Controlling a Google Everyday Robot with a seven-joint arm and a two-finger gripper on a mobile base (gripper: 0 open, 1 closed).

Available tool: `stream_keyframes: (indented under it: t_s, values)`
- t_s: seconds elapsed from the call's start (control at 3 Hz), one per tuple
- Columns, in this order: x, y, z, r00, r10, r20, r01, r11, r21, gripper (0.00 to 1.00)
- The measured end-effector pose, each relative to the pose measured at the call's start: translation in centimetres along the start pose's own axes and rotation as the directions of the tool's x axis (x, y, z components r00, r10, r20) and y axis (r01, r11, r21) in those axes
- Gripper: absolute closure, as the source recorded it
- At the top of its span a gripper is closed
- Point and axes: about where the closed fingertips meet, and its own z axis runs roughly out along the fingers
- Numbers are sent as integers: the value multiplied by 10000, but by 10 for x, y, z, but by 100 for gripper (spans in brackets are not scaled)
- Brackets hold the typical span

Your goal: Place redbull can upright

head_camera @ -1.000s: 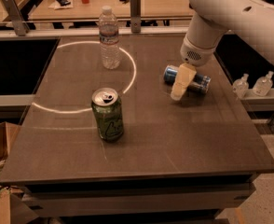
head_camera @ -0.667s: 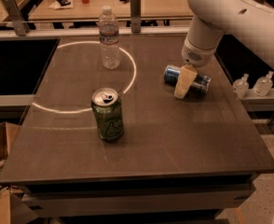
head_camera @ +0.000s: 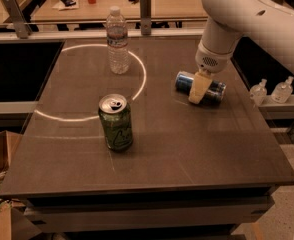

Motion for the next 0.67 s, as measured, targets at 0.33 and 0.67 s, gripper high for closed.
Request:
stream_keyframes:
  t_s: [0.33,0.67]
  values:
    - [-1,-1,-4,10000,-1,2,1,10000,0,88]
    - [-7,9,-28,9941,-589,910,569,9981,238,100]
